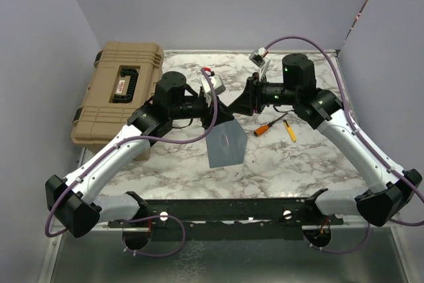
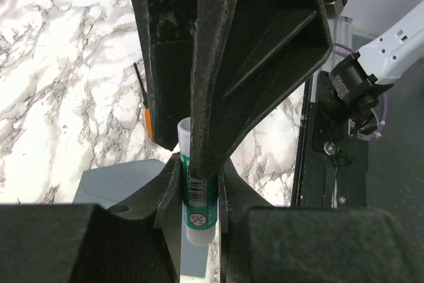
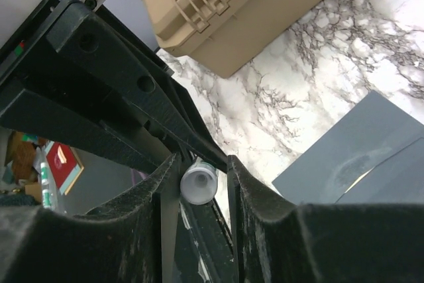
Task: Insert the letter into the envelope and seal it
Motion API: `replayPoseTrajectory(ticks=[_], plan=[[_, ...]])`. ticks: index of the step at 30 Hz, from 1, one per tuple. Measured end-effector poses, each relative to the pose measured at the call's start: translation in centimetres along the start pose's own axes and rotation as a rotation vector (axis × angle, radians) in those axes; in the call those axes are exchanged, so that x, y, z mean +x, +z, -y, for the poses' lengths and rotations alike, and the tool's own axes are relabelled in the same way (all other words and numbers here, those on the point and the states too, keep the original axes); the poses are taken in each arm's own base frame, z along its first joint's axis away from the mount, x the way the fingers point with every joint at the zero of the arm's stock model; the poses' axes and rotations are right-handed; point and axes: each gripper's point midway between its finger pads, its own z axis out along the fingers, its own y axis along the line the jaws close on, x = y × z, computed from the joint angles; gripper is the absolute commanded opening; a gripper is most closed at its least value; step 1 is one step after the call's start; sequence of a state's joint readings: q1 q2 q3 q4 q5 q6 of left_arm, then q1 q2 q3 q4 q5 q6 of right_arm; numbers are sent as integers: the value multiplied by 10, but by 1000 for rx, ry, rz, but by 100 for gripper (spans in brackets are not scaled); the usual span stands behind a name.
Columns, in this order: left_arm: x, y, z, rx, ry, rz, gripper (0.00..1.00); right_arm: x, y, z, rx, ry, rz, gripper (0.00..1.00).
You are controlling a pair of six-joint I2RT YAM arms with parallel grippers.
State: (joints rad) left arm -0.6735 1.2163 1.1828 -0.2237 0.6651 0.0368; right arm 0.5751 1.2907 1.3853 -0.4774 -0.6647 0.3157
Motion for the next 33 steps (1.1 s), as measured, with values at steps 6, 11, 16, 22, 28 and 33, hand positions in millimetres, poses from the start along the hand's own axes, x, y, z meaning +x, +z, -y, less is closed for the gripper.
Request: replayPoseTrajectory(ticks=[6, 11, 16, 22, 28, 33], plan=[[0, -2, 1, -8, -17, 2, 0, 4, 2, -6, -44, 6, -25, 18], [-2, -6, -3, -62, -15, 23, 0, 0, 4, -4, -35, 10, -26, 1], [3, -9, -18, -155, 8, 47, 0, -4, 14, 10, 54, 113, -8, 1], [7, -15, -46, -285, 104, 55, 0, -17, 35, 32, 249, 318, 37, 1], [-4, -20, -64, -365, 242, 70, 0, -30, 38, 42, 353, 557, 144, 1], [-3, -17, -73, -387, 298, 55, 0, -32, 40, 47, 372, 632, 185, 51]])
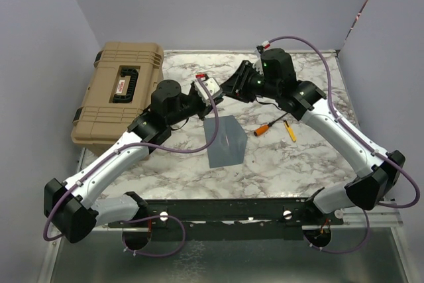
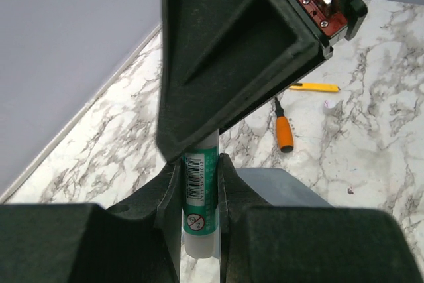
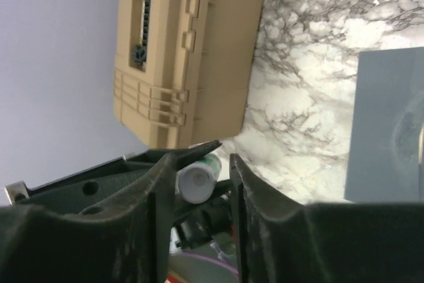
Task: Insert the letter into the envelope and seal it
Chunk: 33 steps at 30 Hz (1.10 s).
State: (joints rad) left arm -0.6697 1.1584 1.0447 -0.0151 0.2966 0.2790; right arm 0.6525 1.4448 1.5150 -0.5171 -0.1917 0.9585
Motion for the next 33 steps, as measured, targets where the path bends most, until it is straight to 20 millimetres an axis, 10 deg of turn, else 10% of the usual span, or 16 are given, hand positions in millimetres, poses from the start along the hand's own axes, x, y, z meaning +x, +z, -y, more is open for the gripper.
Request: replayPoseTrajectory(ticks=[4, 12, 26, 33], plan=[[-1, 2, -5, -22, -9, 7, 0, -1, 0, 1, -5, -25, 3, 71], [3, 1, -5, -20, -96, 4, 0, 9, -16, 12, -36, -142, -35, 74], [0, -4, 24, 153, -243, 18, 0, 17, -12, 9, -109, -227, -151, 45], [4, -5, 27, 163, -251, 2, 6, 29, -10, 3, -159, -222, -227, 6]])
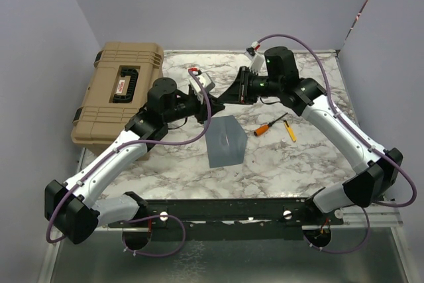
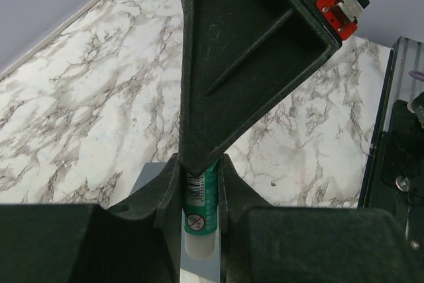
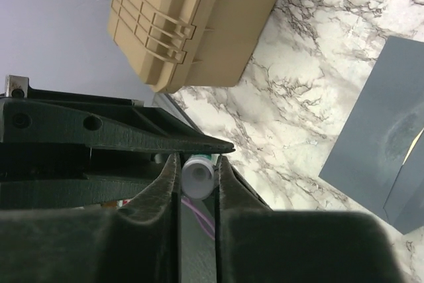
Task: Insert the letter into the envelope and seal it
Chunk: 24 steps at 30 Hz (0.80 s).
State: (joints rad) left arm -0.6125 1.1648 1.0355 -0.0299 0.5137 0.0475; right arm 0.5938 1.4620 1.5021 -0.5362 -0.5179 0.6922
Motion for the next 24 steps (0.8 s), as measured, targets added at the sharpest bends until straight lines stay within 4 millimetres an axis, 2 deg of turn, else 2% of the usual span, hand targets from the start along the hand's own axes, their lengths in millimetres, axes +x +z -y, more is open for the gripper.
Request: replayPoseTrajectory(ticks=[2, 4, 5, 8, 12, 16, 19, 24], plan=[[1, -1, -2, -15, -8, -4, 29, 1, 2, 0, -12, 6, -15, 1], [2, -1, -6, -41, -21, -9, 59, 1, 2, 1, -11, 9, -15, 0], [2, -2, -8, -54, -26, -8, 70, 0, 2, 1, -10, 14, -13, 0], [-3, -6, -14, -117, -67, 11, 89, -10, -1, 0, -21, 25, 27, 0], [-7, -10, -22, -200, -233, 38, 94, -27, -15, 3, -53, 45, 124, 0], [-13, -9, -19, -215, -449, 78, 96, -51, -38, 7, -116, 70, 241, 0], [-31, -8, -16, -190, -566, 149, 96, -66, -50, 1, -195, 71, 300, 0], [-74, -7, -10, -72, -778, 277, 94, -69, -59, -21, -340, 72, 310, 0]])
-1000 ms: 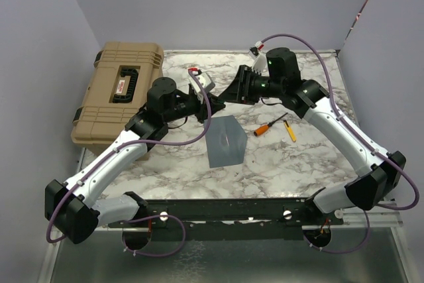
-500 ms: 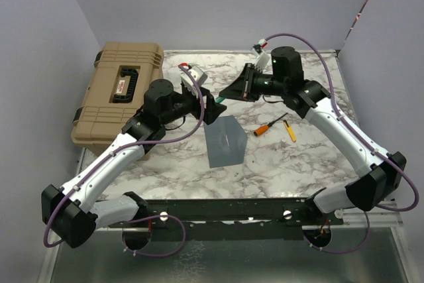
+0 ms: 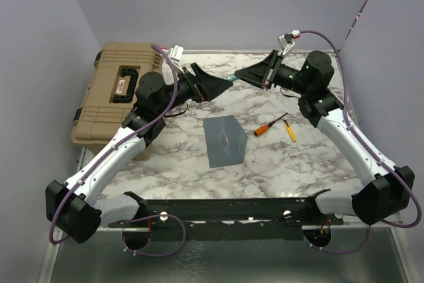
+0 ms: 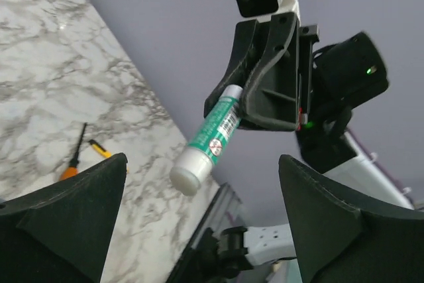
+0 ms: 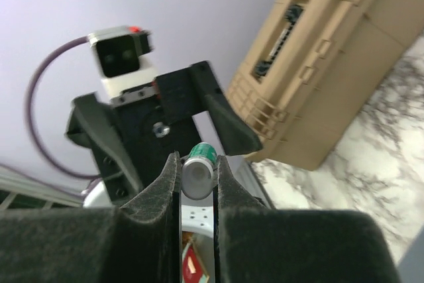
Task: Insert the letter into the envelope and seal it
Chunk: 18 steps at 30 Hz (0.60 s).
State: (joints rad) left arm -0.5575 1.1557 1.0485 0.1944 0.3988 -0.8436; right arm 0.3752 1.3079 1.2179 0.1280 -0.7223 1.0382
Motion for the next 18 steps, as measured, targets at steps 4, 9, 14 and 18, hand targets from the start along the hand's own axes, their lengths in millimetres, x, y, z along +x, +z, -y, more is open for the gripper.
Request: replayPoseTrajectory(ticks=[4, 9, 14, 18], plan=[[-12, 8, 13, 64, -151, 10, 82, -4, -2, -19, -96, 26, 11, 0], [-25, 7, 32, 129, -259, 19, 54, -10, -6, -44, -197, 42, 25, 0], [-36, 4, 52, 202, -298, 29, 42, -11, -9, -57, -247, 40, 22, 0], [-37, 3, 56, 219, -316, 26, 25, -11, -9, -57, -251, 40, 20, 0]])
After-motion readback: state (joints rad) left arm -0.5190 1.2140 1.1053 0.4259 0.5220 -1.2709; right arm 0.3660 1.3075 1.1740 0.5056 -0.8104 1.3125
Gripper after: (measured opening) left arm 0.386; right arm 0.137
